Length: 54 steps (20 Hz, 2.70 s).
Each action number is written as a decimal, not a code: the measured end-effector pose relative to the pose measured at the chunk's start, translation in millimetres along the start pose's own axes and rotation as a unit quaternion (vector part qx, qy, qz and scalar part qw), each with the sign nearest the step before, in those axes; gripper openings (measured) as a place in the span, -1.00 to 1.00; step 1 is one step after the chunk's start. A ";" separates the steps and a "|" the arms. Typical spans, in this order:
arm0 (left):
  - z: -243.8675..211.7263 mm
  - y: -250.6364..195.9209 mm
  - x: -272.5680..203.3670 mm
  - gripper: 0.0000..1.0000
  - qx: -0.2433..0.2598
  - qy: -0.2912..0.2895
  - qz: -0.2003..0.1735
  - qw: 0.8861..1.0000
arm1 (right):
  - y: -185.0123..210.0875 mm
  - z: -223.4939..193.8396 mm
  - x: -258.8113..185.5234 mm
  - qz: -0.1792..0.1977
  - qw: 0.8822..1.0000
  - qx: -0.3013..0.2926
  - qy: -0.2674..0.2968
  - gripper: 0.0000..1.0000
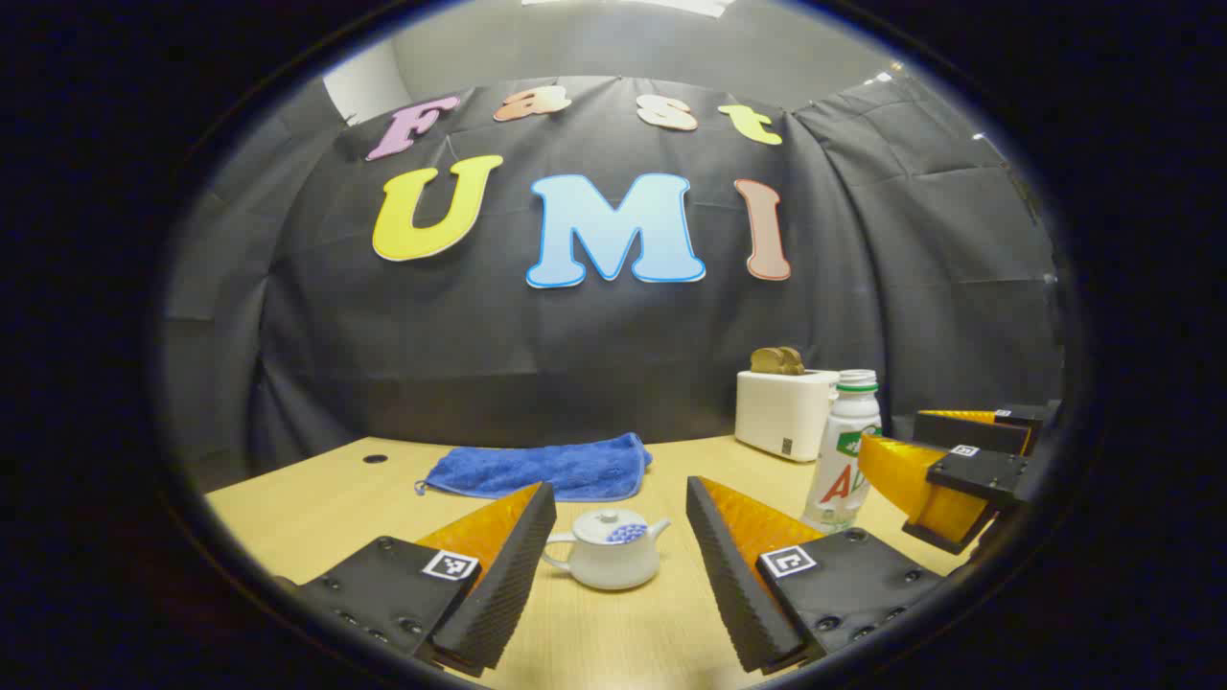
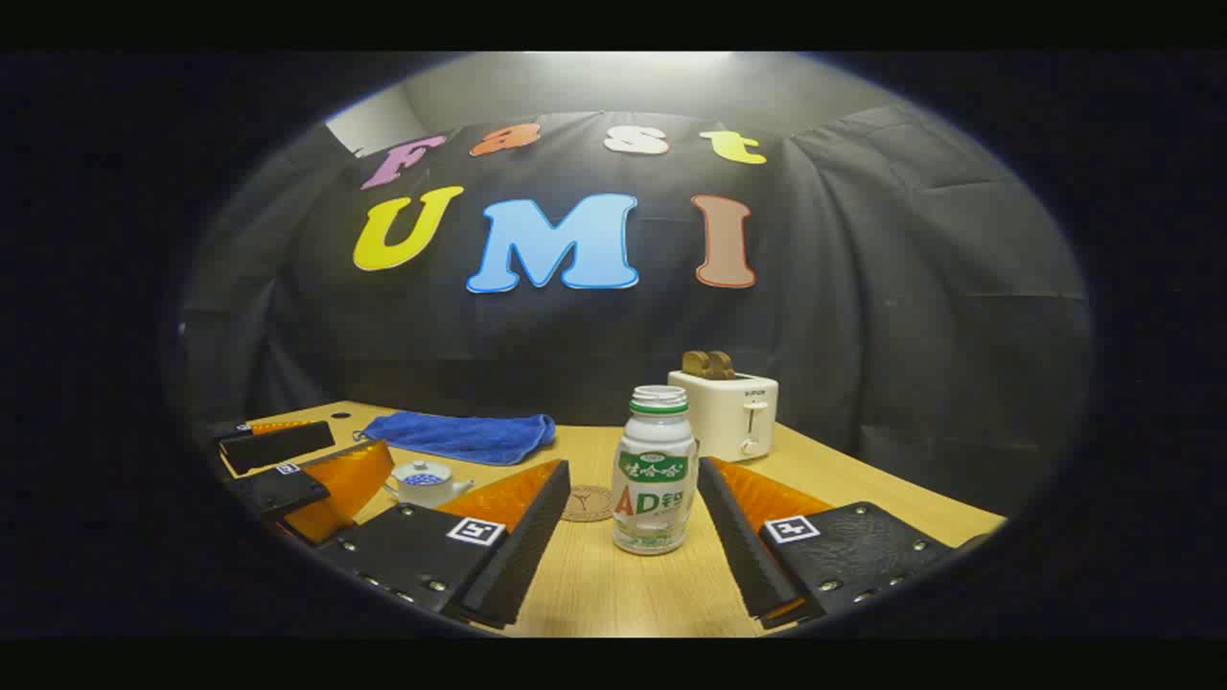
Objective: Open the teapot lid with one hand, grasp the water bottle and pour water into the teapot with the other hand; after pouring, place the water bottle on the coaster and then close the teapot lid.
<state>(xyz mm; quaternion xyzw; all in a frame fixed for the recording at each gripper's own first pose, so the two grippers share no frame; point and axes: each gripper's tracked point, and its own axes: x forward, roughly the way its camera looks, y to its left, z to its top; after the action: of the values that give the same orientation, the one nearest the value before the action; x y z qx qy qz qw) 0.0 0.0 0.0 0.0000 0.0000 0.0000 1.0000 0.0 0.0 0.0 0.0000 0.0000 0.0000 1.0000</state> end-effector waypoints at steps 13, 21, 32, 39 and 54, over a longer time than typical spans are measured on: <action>-13.0 7.5 65.4 0.76 0.011 0.034 0.008 0.999 | -6.7 5.1 17.6 0.004 1.000 0.002 0.000 0.66; -48.1 4.9 88.0 0.52 0.018 0.076 0.006 0.997 | -8.3 -6.4 21.5 0.007 1.000 0.009 0.015 0.66; -60.7 0.1 98.0 0.19 0.048 0.093 0.000 0.995 | -19.0 -23.2 25.9 0.002 0.999 0.028 0.035 0.66; -58.5 4.0 102.6 -0.56 0.049 0.094 -0.002 0.994 | -26.0 -25.7 24.2 -0.005 0.999 0.038 0.038 0.67; -21.7 11.9 92.7 -0.68 0.009 0.051 -0.019 0.998 | -22.8 -33.3 24.9 -0.004 0.998 0.042 0.053 0.66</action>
<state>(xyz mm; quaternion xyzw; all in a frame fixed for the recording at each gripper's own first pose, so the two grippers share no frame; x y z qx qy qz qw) 92.7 11.9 -21.7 0.0086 0.0514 -0.0193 0.9985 24.9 -22.8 -33.3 0.0422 0.0534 -0.0045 0.9977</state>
